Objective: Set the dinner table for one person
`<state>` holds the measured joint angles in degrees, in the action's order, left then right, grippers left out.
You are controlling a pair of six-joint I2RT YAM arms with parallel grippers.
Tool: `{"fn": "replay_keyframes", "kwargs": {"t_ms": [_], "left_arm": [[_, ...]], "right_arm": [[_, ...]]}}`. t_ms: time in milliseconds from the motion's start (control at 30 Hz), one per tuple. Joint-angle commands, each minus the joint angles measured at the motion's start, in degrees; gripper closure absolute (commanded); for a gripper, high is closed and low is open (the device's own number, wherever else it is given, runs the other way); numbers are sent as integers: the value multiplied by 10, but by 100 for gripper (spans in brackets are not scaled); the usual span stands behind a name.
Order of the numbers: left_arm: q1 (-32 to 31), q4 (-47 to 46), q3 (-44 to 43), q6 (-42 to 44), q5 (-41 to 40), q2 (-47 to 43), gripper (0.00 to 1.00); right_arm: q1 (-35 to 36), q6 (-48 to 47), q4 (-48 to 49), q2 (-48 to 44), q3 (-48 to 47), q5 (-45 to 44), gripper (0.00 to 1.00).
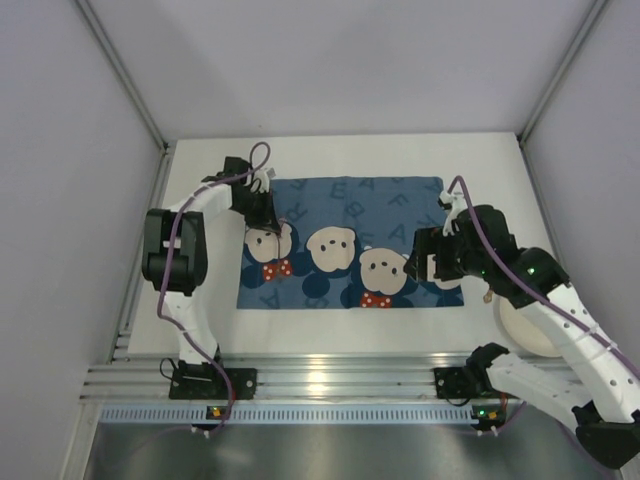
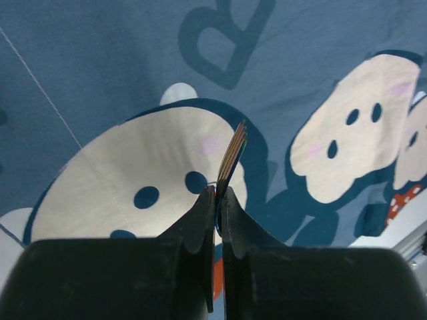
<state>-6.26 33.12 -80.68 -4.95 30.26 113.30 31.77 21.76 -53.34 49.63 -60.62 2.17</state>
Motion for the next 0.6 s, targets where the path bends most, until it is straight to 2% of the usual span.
{"fn": "replay_keyframes", "kwargs": {"t_ms": [0,300,400,533,567], "left_arm": [[0,1,-25,44,-35,15,99],[3,-13,-18,54,-85,39,89],[4,-13,-13,51,-110,40,82],[8,-17,-7,50,-139,29,61],[8,-17,-7,50,-153,19,53]], "right_arm": [[9,6,0,10,-2,-16,15],[10,7,3,35,-8,-19,15],[9,7,3,39,-15,-20,15],[9,8,1,42,-20,-39,15],[9,8,0,42,-23,-40,14]]}}
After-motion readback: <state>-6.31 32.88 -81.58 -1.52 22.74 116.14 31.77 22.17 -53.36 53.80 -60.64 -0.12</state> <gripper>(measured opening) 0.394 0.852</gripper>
